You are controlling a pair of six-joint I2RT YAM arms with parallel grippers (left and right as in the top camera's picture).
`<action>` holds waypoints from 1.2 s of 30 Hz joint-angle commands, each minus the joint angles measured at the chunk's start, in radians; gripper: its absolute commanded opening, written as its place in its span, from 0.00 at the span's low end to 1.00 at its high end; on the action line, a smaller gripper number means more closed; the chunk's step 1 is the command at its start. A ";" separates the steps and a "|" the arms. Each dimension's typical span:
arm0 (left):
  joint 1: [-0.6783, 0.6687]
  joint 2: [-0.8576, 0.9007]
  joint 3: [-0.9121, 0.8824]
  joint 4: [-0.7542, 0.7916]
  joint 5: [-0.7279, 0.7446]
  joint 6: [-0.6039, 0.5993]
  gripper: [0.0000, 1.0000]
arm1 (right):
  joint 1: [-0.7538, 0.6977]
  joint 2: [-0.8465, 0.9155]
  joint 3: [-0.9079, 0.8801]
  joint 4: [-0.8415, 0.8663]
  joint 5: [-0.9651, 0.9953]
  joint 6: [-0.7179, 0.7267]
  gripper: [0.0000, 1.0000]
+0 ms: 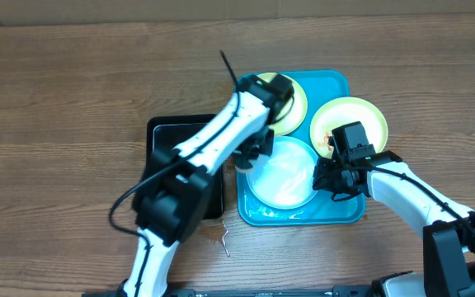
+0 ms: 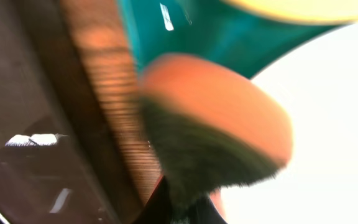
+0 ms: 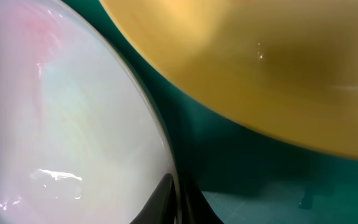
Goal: Clean dirty plates on tray and stack at the side
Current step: 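Return sponge to black tray and release it with left gripper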
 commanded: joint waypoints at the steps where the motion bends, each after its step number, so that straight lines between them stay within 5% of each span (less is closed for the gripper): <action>1: 0.027 -0.118 -0.005 -0.002 0.044 0.044 0.04 | -0.006 0.008 -0.016 -0.014 0.063 0.002 0.06; 14: 0.325 -0.306 -0.040 -0.181 0.019 0.103 0.04 | -0.006 0.008 -0.016 -0.020 0.063 0.001 0.04; 23: 0.365 -0.306 -0.444 0.123 0.047 0.111 0.05 | -0.006 0.008 -0.016 -0.021 0.063 0.002 0.04; 30: 0.365 -0.306 -0.504 0.214 0.061 0.111 0.20 | -0.006 0.008 -0.016 -0.021 0.063 0.002 0.04; 33: 0.371 -0.306 -0.486 0.212 0.070 0.116 0.39 | -0.006 0.008 -0.016 -0.022 0.063 0.002 0.04; 36: 0.393 -0.308 -0.446 0.174 0.100 0.127 0.45 | -0.006 0.008 -0.002 -0.043 0.063 0.001 0.04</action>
